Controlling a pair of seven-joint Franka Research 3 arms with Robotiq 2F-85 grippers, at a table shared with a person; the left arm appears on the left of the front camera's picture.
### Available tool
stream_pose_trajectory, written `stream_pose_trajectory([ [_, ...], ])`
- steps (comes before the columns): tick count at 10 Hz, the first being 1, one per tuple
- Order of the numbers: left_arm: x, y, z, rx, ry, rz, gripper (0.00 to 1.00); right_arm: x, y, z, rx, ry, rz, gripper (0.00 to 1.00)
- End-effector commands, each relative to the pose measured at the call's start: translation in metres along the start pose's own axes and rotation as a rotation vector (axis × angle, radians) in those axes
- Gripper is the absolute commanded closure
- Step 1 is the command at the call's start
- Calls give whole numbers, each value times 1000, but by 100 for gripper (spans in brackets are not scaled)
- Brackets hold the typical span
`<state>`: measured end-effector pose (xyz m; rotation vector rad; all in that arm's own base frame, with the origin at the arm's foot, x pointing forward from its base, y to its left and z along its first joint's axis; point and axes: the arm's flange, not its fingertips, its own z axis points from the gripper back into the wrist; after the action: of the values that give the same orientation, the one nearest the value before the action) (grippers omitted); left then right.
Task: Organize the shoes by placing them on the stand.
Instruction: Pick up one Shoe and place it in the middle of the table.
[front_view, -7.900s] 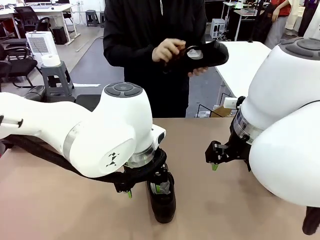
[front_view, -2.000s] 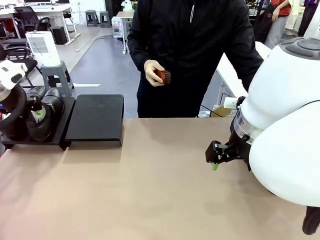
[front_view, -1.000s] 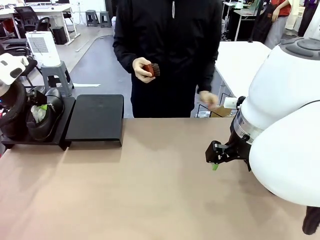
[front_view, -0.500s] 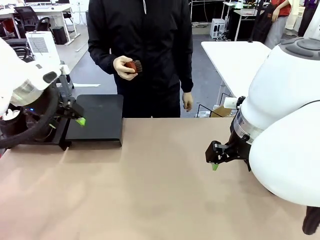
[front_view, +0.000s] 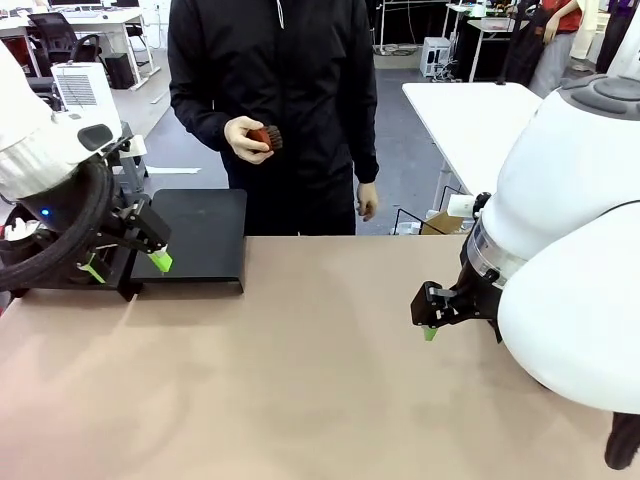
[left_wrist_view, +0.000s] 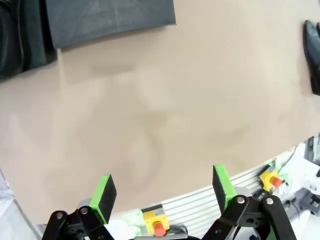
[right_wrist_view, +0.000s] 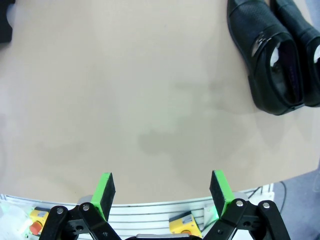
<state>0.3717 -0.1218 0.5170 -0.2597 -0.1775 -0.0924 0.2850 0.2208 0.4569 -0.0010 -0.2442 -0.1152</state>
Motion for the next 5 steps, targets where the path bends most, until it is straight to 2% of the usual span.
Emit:
stream_pose_trajectory([
  [1, 2, 1, -6, 26, -62, -14, 0, 12, 7, -15, -67, 94, 148, 0],
  [2, 2, 1, -6, 26, -62, -14, 0, 28, -6, -20, -78, 165, 191, 0],
  [5, 2, 1, -6, 26, -62, -14, 0, 59, -70, -1, -95, 187, 209, 0],
])
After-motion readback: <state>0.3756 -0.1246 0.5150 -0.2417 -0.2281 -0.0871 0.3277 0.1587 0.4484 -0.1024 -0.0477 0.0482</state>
